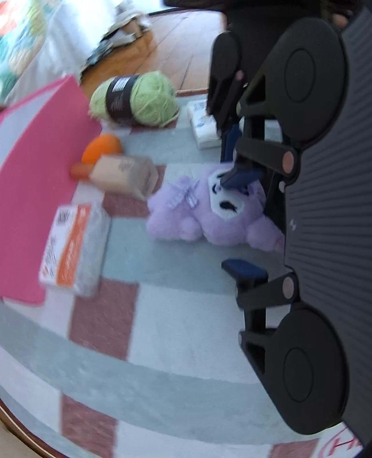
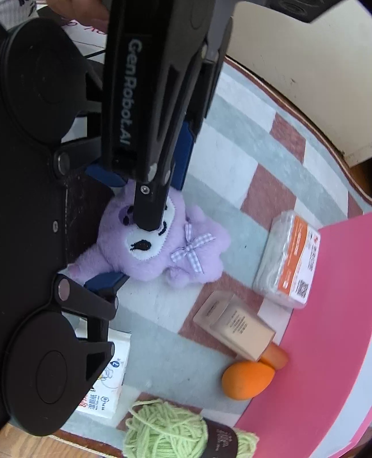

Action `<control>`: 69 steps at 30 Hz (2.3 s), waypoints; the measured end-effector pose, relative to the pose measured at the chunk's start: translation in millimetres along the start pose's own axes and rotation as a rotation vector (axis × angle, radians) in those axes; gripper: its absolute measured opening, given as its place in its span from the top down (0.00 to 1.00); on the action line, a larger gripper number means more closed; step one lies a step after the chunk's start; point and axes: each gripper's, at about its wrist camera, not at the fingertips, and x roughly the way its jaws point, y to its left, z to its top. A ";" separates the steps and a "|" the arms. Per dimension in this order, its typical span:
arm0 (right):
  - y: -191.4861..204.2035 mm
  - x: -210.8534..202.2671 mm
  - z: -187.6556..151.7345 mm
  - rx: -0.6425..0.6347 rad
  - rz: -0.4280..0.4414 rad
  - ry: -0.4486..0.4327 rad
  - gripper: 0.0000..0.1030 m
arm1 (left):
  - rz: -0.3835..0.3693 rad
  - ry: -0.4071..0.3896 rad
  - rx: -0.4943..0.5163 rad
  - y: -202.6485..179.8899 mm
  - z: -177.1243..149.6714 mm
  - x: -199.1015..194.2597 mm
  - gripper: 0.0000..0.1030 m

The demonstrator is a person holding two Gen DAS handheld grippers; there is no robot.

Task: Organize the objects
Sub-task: 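Reach the left gripper to the purple plush toy and close, then carry the plush toy with the left gripper into the pink box, then open the left gripper and withdraw from the box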

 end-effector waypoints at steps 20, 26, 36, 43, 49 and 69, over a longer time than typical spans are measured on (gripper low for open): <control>5.6 -103.2 15.4 -0.031 0.041 -0.237 0.42 | -0.030 -0.139 0.326 -59.3 32.3 -112.8 0.67; 7.3 -134.3 41.6 -0.081 0.016 -0.334 0.45 | -0.012 -0.204 0.373 -74.7 66.1 -144.3 0.67; -30.0 -174.8 135.3 -0.120 -0.024 -0.443 0.45 | 0.042 -0.272 0.332 -98.3 176.8 -157.3 0.66; -76.7 -130.8 187.5 -0.078 -0.038 -0.400 0.44 | 0.081 -0.215 0.269 -94.7 241.2 -94.0 0.66; -110.5 -71.1 215.4 -0.051 -0.086 -0.334 0.44 | 0.113 -0.133 0.173 -80.6 277.7 -29.3 0.65; -151.3 22.6 252.2 0.093 -0.045 -0.142 0.44 | 0.233 -0.103 0.080 -51.5 309.6 56.7 0.70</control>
